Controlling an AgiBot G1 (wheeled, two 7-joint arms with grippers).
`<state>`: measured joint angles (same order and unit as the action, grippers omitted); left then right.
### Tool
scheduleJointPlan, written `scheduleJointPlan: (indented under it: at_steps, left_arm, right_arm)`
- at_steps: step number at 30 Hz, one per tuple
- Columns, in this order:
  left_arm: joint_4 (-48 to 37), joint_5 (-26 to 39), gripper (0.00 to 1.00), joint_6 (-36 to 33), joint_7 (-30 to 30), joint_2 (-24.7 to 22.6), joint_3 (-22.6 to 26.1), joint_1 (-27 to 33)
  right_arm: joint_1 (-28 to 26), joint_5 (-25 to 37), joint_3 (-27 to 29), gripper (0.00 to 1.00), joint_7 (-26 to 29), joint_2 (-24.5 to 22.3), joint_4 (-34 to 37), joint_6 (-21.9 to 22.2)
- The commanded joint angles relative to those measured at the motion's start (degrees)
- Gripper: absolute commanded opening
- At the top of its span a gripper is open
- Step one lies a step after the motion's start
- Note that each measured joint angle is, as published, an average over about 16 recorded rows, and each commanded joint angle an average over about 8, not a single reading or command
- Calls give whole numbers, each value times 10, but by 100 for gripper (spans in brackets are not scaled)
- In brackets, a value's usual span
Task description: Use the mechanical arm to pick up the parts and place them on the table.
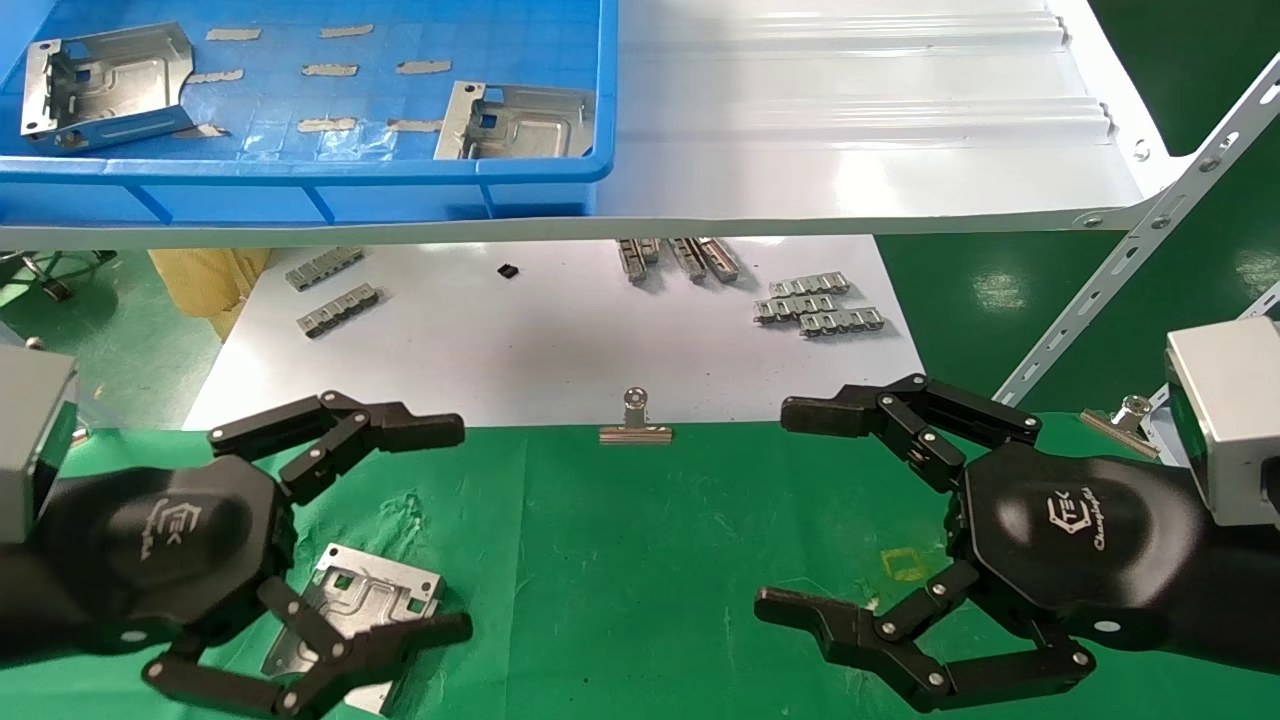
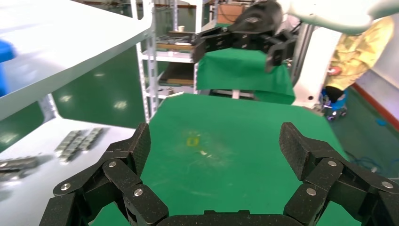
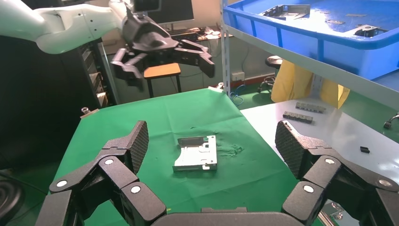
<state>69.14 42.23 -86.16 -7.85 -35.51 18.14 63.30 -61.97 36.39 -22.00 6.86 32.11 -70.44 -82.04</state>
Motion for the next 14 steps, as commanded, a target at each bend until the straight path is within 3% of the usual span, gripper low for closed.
scheduleJointPlan:
  at_steps: [1,14]
  left_arm:
    - [20,-2,100,2,-13,2,-10,-8]
    - [59,-6,100,6,-34,7,-29,-24]
  right_arm:
    - [0,0,0,100,0,0,0,0]
    - [0,0,0,100,0,0,0,0]
